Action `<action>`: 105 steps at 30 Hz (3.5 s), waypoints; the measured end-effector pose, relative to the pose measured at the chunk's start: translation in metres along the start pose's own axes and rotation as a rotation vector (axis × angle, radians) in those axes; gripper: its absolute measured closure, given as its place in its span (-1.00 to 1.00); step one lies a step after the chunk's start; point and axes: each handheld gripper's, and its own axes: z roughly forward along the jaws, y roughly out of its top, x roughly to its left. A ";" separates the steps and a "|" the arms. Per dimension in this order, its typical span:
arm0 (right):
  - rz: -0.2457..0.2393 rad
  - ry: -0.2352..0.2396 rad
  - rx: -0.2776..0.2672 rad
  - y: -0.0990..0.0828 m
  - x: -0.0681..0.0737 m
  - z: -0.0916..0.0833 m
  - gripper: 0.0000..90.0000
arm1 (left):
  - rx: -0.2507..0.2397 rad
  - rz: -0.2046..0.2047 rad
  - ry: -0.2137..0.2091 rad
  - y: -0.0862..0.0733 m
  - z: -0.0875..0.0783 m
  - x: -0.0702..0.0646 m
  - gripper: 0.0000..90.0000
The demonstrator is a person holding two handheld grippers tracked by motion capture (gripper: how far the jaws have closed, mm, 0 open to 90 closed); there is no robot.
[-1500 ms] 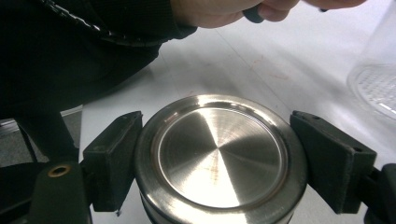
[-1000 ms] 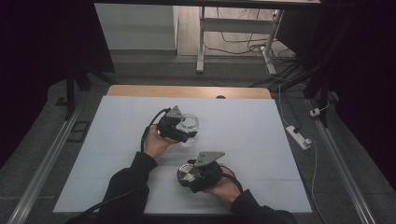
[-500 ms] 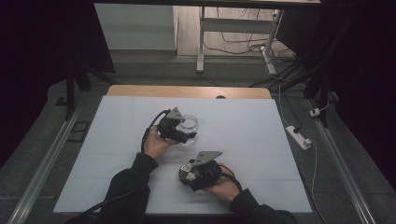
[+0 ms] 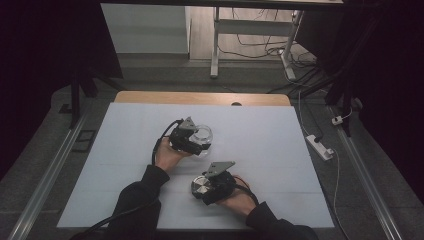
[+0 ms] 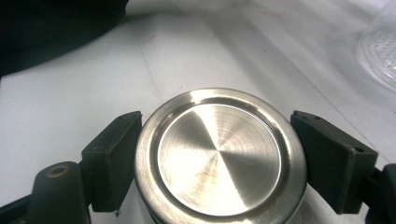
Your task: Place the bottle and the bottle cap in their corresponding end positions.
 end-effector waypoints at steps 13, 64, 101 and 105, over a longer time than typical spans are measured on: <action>0.020 0.005 0.018 0.001 0.000 0.001 -0.71 | -0.004 -0.004 -0.005 -0.003 -0.001 0.001 -0.67; 0.111 -0.008 -0.071 0.011 -0.008 -0.033 -1.00 | 0.031 -0.068 -0.073 -0.024 -0.055 -0.016 -1.00; 0.121 -0.155 -0.088 -0.005 -0.013 -0.082 -1.00 | 0.013 -0.137 -0.064 -0.078 -0.138 -0.054 -1.00; 0.131 -0.173 -0.084 -0.010 -0.013 -0.090 -1.00 | 0.001 -0.158 -0.048 -0.085 -0.148 -0.057 -1.00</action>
